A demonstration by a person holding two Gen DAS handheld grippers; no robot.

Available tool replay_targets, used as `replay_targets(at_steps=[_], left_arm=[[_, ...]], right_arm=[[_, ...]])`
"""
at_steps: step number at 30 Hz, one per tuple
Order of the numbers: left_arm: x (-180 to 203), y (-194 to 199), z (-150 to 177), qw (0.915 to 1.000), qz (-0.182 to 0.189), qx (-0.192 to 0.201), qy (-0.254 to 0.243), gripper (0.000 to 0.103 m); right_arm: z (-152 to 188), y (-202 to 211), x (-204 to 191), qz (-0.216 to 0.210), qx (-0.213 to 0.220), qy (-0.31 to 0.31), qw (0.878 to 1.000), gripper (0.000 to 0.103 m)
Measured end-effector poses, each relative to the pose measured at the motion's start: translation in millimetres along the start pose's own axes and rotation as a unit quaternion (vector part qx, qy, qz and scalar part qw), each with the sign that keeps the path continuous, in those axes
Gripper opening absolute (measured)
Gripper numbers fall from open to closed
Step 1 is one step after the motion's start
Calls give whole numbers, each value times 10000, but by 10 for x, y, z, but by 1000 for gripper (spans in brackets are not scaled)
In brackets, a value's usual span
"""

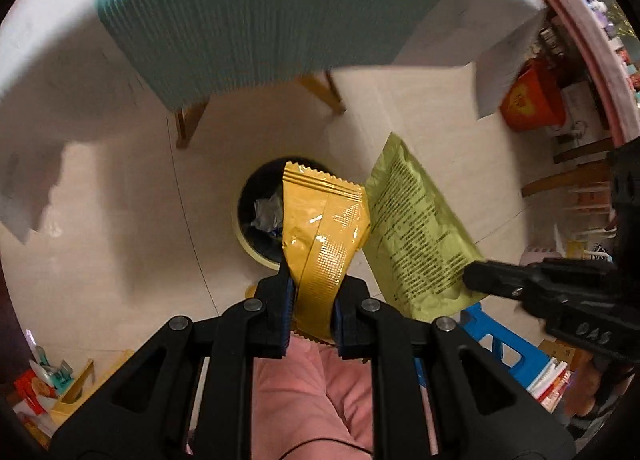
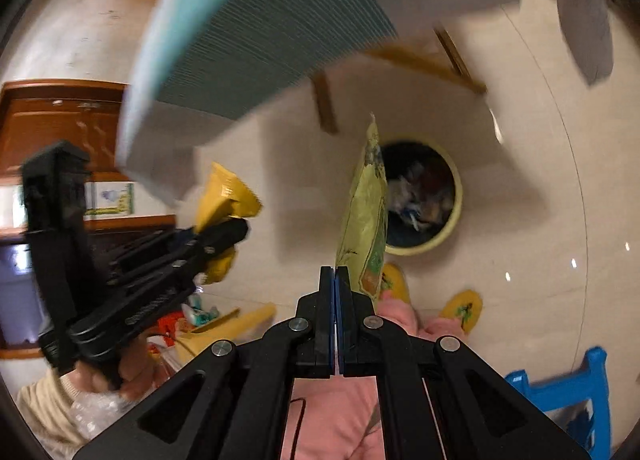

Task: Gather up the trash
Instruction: 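Carry the orange and yellow packets over the black bin with both tools, then open both tools to drop the packets into the bin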

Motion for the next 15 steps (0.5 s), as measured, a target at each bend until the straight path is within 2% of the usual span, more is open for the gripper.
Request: replay_targets(at_steps=[8,15], left_arm=[[-417,-1136,-34,9990,-32,-348,286,13],[-606,-1906,-164,9979,-146,-564,276,13]], right_arm=[[-168,-1353,513,153,-557,-624,9964,0],[-346,-2212,875,142,-1005,-1173,9879,1]])
Point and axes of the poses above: each gripper's, at about its wrist camera, not at the fingertips, and y roughly against the way its jaws point, x to its right, z to its underside, the point moved 1 cm from there along -y, roughly the way its jaws point, and after that the axes turned 6 degrees about z, right-handed, at the moved point
